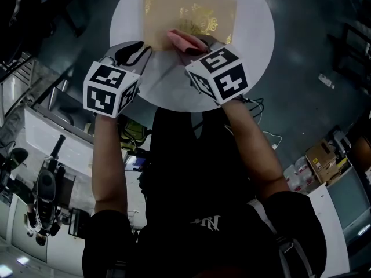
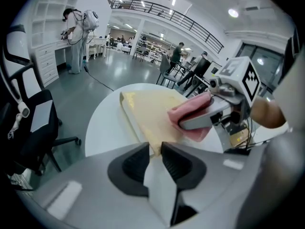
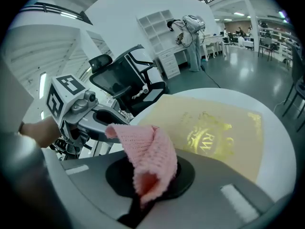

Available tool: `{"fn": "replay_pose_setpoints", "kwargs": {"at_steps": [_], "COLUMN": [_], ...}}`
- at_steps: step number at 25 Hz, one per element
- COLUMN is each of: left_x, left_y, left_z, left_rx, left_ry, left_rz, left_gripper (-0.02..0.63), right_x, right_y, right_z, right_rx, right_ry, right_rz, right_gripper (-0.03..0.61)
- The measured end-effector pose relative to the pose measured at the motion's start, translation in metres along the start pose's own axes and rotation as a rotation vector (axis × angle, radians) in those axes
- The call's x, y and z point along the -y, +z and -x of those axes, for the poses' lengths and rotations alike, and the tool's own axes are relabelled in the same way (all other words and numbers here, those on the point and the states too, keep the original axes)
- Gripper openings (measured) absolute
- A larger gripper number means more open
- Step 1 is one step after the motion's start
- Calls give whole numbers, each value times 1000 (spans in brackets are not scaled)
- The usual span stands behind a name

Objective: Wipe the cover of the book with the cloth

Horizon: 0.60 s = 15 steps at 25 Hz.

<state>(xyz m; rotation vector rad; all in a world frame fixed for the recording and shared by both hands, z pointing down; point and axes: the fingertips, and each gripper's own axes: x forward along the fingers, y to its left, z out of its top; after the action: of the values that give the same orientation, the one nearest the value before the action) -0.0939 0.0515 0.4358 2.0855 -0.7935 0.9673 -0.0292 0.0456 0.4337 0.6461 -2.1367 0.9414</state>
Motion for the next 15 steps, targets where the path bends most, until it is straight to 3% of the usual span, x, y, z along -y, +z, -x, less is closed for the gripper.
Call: {"fn": "replay_pose_setpoints", "kwargs": {"at_steps": [15], "left_x": [0], "left_y": [1], "left_z": [0], "left_rx": [4], "left_ry": [13], "left_rz": [-7], "left_gripper": [81], "right_x": [62], "right_y": [-46], "right_z": [60], "right_rx": [-16], "right_ry": [-118], "right_rz": [-74], "right_gripper": [9]}}
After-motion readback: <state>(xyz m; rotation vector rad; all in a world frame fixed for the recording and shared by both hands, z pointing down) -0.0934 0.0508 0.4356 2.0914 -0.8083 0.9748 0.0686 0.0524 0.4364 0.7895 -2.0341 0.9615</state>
